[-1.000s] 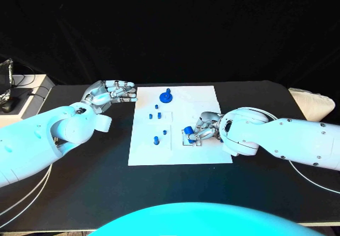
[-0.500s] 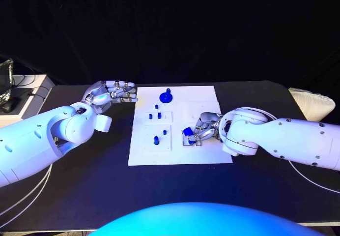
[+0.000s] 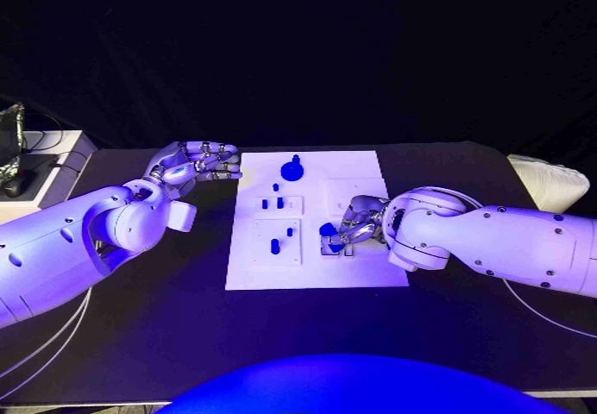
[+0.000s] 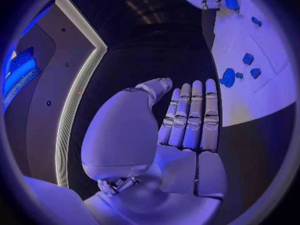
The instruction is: Assemble the parts on the task board
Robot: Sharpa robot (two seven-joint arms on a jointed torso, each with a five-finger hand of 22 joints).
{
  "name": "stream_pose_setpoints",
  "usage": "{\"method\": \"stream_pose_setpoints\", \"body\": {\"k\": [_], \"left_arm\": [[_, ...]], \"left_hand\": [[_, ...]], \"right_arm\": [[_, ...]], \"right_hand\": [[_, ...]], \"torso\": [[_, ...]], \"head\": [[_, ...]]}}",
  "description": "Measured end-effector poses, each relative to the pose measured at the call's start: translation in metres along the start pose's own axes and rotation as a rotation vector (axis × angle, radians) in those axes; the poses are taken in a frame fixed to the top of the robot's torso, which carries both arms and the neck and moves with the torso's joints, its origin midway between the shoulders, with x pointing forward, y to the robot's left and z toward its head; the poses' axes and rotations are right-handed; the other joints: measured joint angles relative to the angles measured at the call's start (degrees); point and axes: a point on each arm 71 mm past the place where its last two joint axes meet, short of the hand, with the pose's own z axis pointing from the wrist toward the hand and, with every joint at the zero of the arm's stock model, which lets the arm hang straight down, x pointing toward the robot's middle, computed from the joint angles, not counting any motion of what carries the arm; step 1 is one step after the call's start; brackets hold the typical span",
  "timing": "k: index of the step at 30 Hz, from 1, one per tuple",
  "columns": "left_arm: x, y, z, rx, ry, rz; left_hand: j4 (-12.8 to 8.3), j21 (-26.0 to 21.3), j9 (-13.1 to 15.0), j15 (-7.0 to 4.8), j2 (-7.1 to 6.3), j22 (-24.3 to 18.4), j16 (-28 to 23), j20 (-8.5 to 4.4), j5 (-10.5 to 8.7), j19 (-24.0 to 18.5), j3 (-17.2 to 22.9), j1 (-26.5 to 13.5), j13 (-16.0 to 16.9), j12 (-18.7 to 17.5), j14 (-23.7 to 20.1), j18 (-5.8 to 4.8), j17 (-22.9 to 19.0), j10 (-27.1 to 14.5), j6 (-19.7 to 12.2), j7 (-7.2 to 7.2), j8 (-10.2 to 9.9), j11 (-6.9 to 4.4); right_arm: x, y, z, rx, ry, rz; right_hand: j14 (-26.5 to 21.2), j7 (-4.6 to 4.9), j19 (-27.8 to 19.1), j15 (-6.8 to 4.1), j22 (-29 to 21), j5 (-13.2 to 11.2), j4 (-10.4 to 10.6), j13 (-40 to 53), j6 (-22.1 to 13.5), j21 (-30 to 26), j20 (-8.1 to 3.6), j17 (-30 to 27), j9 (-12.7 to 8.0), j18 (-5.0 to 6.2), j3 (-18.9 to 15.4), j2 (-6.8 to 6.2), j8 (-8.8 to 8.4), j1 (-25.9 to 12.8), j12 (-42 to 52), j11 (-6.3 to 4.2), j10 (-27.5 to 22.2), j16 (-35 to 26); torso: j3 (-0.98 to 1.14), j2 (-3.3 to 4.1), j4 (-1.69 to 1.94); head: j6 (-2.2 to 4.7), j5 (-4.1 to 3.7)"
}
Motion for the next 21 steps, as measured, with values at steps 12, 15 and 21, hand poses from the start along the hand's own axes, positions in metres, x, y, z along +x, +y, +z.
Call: {"method": "stream_pose_setpoints", "body": {"k": [12,15,21], "left_arm": [[-0.0008,-0.0002,-0.0005,-0.001,-0.001,0.001],[-0.0008,-0.0001,-0.0005,-0.002,-0.002,0.001],[-0.0008,-0.0001,-0.0005,-0.003,-0.002,0.001]], "left_hand": [[0.0,0.0,0.0,0.21,0.0,0.0,0.0,0.0,0.0,0.0,0.0,0.0,0.0,0.0,-0.2,0.0,0.1,0.0,0.0,0.0,0.0,0.0],[0.0,0.0,0.0,0.21,0.0,-0.1,0.0,0.0,0.0,0.0,0.0,0.0,0.0,0.0,-0.2,0.01,0.1,0.0,0.0,0.0,0.0,0.0],[0.0,0.0,0.0,0.21,0.0,-0.1,0.0,0.0,0.0,0.0,0.0,0.0,0.0,0.0,-0.2,0.0,0.1,0.0,0.0,0.0,0.0,0.0]], "right_arm": [[-0.0003,-0.0023,0.0018,0.006,-0.005,-0.005],[-0.0003,-0.0023,0.0016,0.006,-0.007,-0.009],[0.0016,-0.001,-0.0005,-0.002,-0.008,-0.014]], "right_hand": [[0.0,-0.15,0.0,0.0,0.0,-3.8,0.2,0.0,0.1,-0.3,0.0,0.0,0.3,0.0,-7.6,2.11,0.0,-1.2,-0.5,-0.01,0.0,0.0],[0.0,-0.15,0.0,0.0,0.0,-3.8,0.2,0.0,0.1,-0.3,0.0,0.0,0.3,0.0,-8.0,2.56,-0.01,-1.5,-0.5,0.0,0.0,0.0],[0.0,-0.15,0.0,0.0,0.0,-5.2,0.3,0.0,0.1,-0.3,0.0,0.0,0.7,0.0,-13.3,5.03,-0.01,-3.9,-0.5,-0.01,0.0,0.0]], "torso": [[0.04,0.01,-0.08],[0.07,0.0,-0.09],[0.1,0.0,-0.08]], "head": [[0.0,0.0],[0.01,-0.07],[0.01,-0.13]]}}
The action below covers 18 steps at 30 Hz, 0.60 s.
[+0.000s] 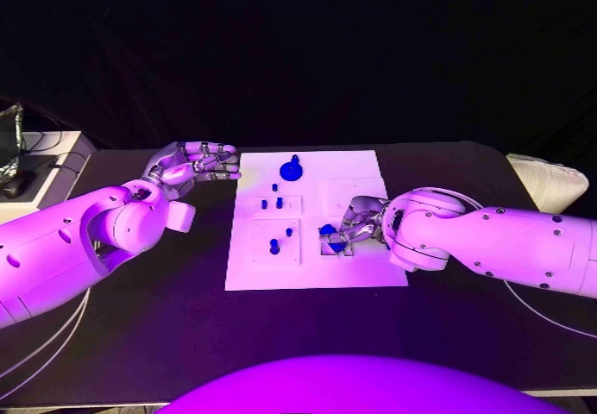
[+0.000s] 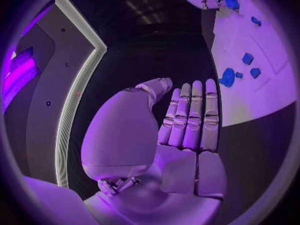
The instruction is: Assemble the parts on the task board
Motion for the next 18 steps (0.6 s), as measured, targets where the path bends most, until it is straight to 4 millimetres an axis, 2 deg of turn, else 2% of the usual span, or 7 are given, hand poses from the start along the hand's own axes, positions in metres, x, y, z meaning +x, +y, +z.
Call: {"method": "stream_pose_setpoints", "body": {"k": [3,6,12,18], "left_arm": [[-0.0001,0.0001,0.0,-0.001,0.0,0.0],[-0.0001,0.0001,0.0,-0.001,-0.001,0.0],[-0.0001,0.0002,0.0,-0.002,-0.001,0.0],[-0.0003,0.0002,0.0,-0.002,-0.001,0.0]], "left_hand": [[0.2,0.0,0.0,0.0,0.0,0.0,0.0,0.0,0.0,0.0,-0.2,0.0,0.0,0.0,0.0,0.0,0.1,0.0,0.0,0.0,0.0,0.0],[0.2,0.0,0.0,0.0,0.0,0.0,0.0,0.0,0.0,0.0,-0.2,0.0,0.0,0.0,0.0,0.0,0.1,0.0,0.0,0.0,0.0,0.0],[0.2,0.0,0.0,0.21,0.23,-0.1,0.0,0.0,0.0,0.0,-0.2,-0.2,0.0,0.0,-0.2,0.01,0.1,0.0,0.0,0.0,0.0,0.0],[0.2,0.0,0.0,0.21,0.23,-0.1,0.0,0.0,0.0,0.0,-0.2,-0.2,0.0,0.0,-0.2,0.0,0.1,0.0,-0.2,0.19,0.0,0.0]], "right_arm": [[0.0021,0.0017,-0.0019,-0.007,0.001,0.0],[0.0036,0.0032,-0.0034,-0.013,0.0,0.002],[0.0037,0.0037,-0.0049,-0.018,-0.01,0.007],[0.0026,0.002,-0.0053,-0.017,-0.022,0.01]], "right_hand": [[0.0,0.0,0.0,0.0,0.0,-2.4,0.0,0.0,0.0,0.1,0.0,0.0,0.2,0.0,-4.6,1.17,0.0,-1.2,0.0,0.0,0.0,0.0],[0.0,0.0,0.0,0.0,0.0,-3.9,0.1,0.0,0.0,0.3,0.0,0.0,0.3,0.0,-7.4,1.97,0.18,-2.6,0.0,0.0,0.0,0.0],[0.0,0.0,0.0,0.0,0.0,-5.3,0.2,0.0,0.0,0.6,0.0,0.0,0.3,0.0,-9.9,2.48,0.24,-5.5,0.0,0.0,0.0,0.1],[0.0,0.0,0.0,0.0,0.0,-5.8,0.2,0.0,0.0,0.8,0.0,0.0,0.4,0.0,-10.3,3.03,0.24,-7.0,0.2,0.0,0.0,0.2]], "torso": [[0.0,0.0,0.02],[0.0,0.0,0.02],[-0.02,0.0,0.04],[-0.04,0.0,0.05]], "head": [[0.0,0.03],[0.0,0.07],[0.0,0.12],[0.0,0.22]]}}
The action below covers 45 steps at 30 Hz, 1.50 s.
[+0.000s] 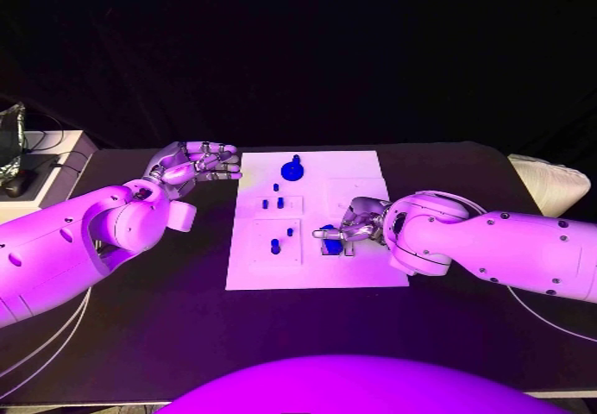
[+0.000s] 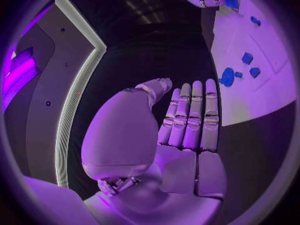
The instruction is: Assemble the parts on the task board
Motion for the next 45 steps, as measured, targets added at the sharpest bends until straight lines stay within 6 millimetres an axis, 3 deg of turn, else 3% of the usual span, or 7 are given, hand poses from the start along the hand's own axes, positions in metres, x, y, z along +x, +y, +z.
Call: {"method": "stream_pose_setpoints", "body": {"k": [5,19,21,25,32,36,45], "left_arm": [[0.0,0.0,0.0,-0.001,-0.001,0.0],[-0.001,0.0,0.0,-0.002,-0.002,0.001],[-0.001,0.0,0.0,-0.002,-0.002,0.001],[-0.001,0.001,0.0,-0.003,-0.003,0.001],[-0.001,0.001,-0.001,-0.005,-0.004,0.001],[-0.001,0.002,-0.001,-0.006,-0.003,0.0],[-0.001,0.002,-0.001,-0.007,-0.003,0.0]], "left_hand": [[0.0,-0.1,0.0,0.0,0.0,0.0,0.0,0.0,0.0,0.0,0.0,0.0,0.0,0.0,0.0,0.0,0.0,0.0,0.0,0.02,0.0,0.0],[0.2,-0.2,0.0,0.0,0.0,-0.1,-0.2,0.0,0.0,0.0,0.2,0.0,0.0,0.0,-0.4,0.0,0.0,0.0,0.0,0.02,0.0,0.0],[0.2,-0.2,0.0,-0.01,0.0,-0.1,-0.2,0.0,0.0,0.0,0.2,0.0,0.0,0.0,-0.4,0.0,0.0,0.0,0.0,0.02,0.0,0.0],[0.2,-0.2,0.0,-0.01,0.0,-0.1,-0.2,0.0,0.0,0.0,0.2,0.0,0.0,0.0,-0.4,0.0,0.1,0.0,0.0,0.02,0.0,0.0],[0.2,-0.4,-0.1,-0.01,0.0,-0.2,-0.2,0.0,0.0,0.0,0.2,0.0,0.0,0.0,-0.4,0.0,0.1,0.0,0.0,0.02,0.0,0.0],[0.2,-0.4,-0.1,-0.01,0.0,-0.2,-0.2,0.0,0.0,0.0,0.2,0.0,0.0,0.0,-0.4,0.0,0.1,0.0,0.0,0.02,0.0,0.0],[0.2,-0.4,-0.1,-0.01,0.0,-0.2,-0.2,0.0,0.0,0.0,0.2,0.0,0.0,0.0,-0.4,0.0,0.1,0.0,0.0,0.01,0.0,0.0]], "right_arm": [[-0.001,-0.003,-0.001,0.004,-0.009,-0.001],[-0.003,-0.008,-0.007,0.002,-0.017,-0.012],[-0.003,-0.01,-0.009,0.0,-0.017,-0.012],[-0.003,-0.013,-0.013,-0.008,-0.015,-0.009],[0.0,-0.016,-0.019,-0.028,-0.009,-0.004],[0.001,-0.017,-0.019,-0.031,-0.006,-0.003],[0.002,-0.017,-0.015,-0.027,-0.007,-0.005]], "right_hand": [[0.0,0.0,0.0,0.0,0.0,0.0,0.0,0.0,0.0,0.2,0.0,0.0,0.0,-0.87,0.0,0.45,0.0,-0.5,0.0,0.0,0.0,0.0],[0.0,0.0,0.0,0.0,0.0,0.2,0.0,0.0,0.0,0.6,0.0,0.0,0.0,-0.88,0.0,0.95,0.21,-0.6,0.3,0.0,0.0,0.0],[0.0,-0.03,0.0,0.0,0.0,1.1,-0.4,0.0,0.0,0.6,0.0,0.0,0.0,-0.87,0.5,1.5,0.21,2.3,0.3,0.0,0.0,0.0],[0.0,-0.26,0.0,0.0,0.0,2.1,-0.8,0.0,0.3,1.1,0.0,0.0,0.0,-0.87,1.9,1.33,0.21,13.6,0.5,-0.1,-0.1,0.0],[0.0,-0.59,0.0,-0.42,0.0,-1.4,-0.6,0.0,1.0,1.9,0.0,0.0,-0.1,-0.87,2.3,-0.37,0.44,21.3,0.9,-0.2,-0.1,0.0],[0.0,-0.71,0.0,-0.42,0.0,-1.8,-0.7,0.0,1.1,2.1,-0.42,0.0,-0.3,-0.87,3.0,-0.16,0.44,24.0,1.1,-0.5,-0.1,0.0],[0.0,-0.7,0.0,-0.42,0.0,-1.8,-0.6,0.0,1.5,2.4,-0.42,0.0,-0.3,-0.87,3.3,0.0,0.5,24.3,1.1,-0.54,-0.1,0.0]], "torso": [[-0.03,-0.02,0.01],[-0.01,-0.06,-0.03],[-0.01,-0.06,-0.03],[0.0,-0.05,-0.01],[0.04,-0.03,-0.03],[0.04,-0.03,-0.05],[0.0,-0.01,0.0]], "head": [[0.0,0.08],[0.0,0.08],[0.0,-0.03],[0.0,0.06],[0.0,0.18],[0.0,0.16],[0.0,0.13]]}}
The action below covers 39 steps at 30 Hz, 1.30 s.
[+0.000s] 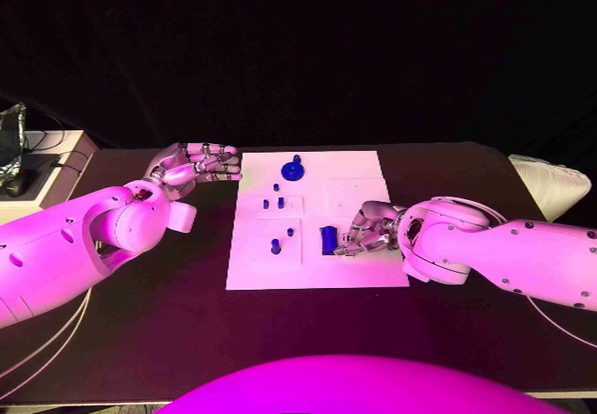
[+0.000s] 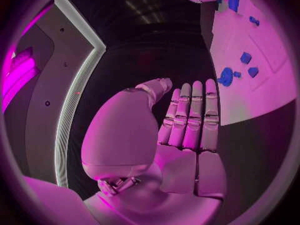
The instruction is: Assemble the parts on the task board
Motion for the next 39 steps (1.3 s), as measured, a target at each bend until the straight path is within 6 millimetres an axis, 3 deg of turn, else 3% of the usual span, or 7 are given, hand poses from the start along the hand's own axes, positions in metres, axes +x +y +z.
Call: {"method": "stream_pose_setpoints", "body": {"k": [19,24,29,35,39], "left_arm": [[-0.001,0.0,-0.001,-0.003,-0.003,0.002],[-0.001,0.0,-0.001,-0.004,-0.004,0.002],[-0.002,0.0,-0.001,-0.006,-0.005,0.002],[-0.001,0.001,-0.001,-0.007,-0.005,0.002],[-0.002,0.001,-0.001,-0.008,-0.005,0.002]], "left_hand": [[0.2,-0.2,0.0,0.0,0.0,-0.1,-0.2,0.2,0.0,-0.2,0.2,0.0,0.0,0.0,-0.4,0.0,0.0,0.0,0.0,0.0,0.0,0.0],[0.2,-0.2,0.0,0.0,0.0,-0.2,-0.2,0.2,0.0,-0.2,0.2,0.0,0.0,0.0,-0.4,0.0,0.0,0.0,0.0,0.0,0.0,0.0],[0.2,-0.2,0.0,0.0,0.0,-0.2,-0.2,0.2,0.0,-0.2,0.2,0.0,0.0,0.0,-0.4,0.0,0.1,0.0,0.0,0.0,0.0,0.0],[0.2,-0.2,0.0,0.0,0.0,-0.2,-0.2,0.2,0.0,-0.2,0.2,0.0,0.0,0.0,-0.4,0.0,0.1,0.0,0.0,0.0,0.0,0.0],[0.2,-0.2,0.0,0.19,0.0,-0.2,-0.4,0.2,0.0,-0.2,0.2,0.0,0.0,0.0,-0.6,0.0,0.1,0.0,0.0,0.0,0.0,0.0]], "right_arm": [[0.001,-0.004,0.008,0.023,-0.012,-0.031],[0.001,-0.003,0.009,0.023,-0.007,-0.041],[0.002,-0.001,0.008,0.019,0.003,-0.047],[0.002,-0.004,0.004,0.019,0.002,-0.044],[-0.003,-0.012,-0.002,0.025,-0.018,-0.025]], "right_hand": [[-0.2,-0.16,0.0,-0.21,0.0,0.5,-0.3,0.0,0.2,0.0,0.0,0.0,-0.3,0.0,0.6,1.39,0.16,0.9,0.0,0.01,0.0,0.0],[0.0,-0.17,0.0,-0.41,0.0,-2.4,0.1,0.0,0.2,0.0,0.0,0.0,-0.5,0.01,1.3,0.05,0.16,2.2,0.0,0.01,0.0,0.0],[0.0,-0.17,0.0,-0.41,0.0,-2.5,0.2,0.0,0.2,0.0,0.01,0.0,-0.7,0.0,1.5,-0.2,0.16,2.2,0.0,0.01,0.0,0.0],[0.0,-0.09,0.0,-0.4,0.0,-2.7,0.3,0.0,0.1,0.0,0.01,0.0,-0.9,0.01,2.3,-1.94,-0.09,1.1,0.0,0.01,0.0,0.0],[0.0,0.27,0.0,-0.4,0.0,-2.7,0.2,0.0,-0.3,0.0,0.01,0.0,-1.3,0.01,2.7,-2.35,-0.63,0.7,0.2,0.01,0.0,0.0]], "torso": [[-0.07,0.01,-0.02],[-0.07,-0.03,-0.03],[-0.03,-0.05,-0.05],[-0.04,-0.05,-0.05],[0.01,-0.05,-0.07]], "head": [[0.0,0.37],[0.0,0.34],[0.0,0.36],[0.0,0.26],[0.0,0.18]]}}
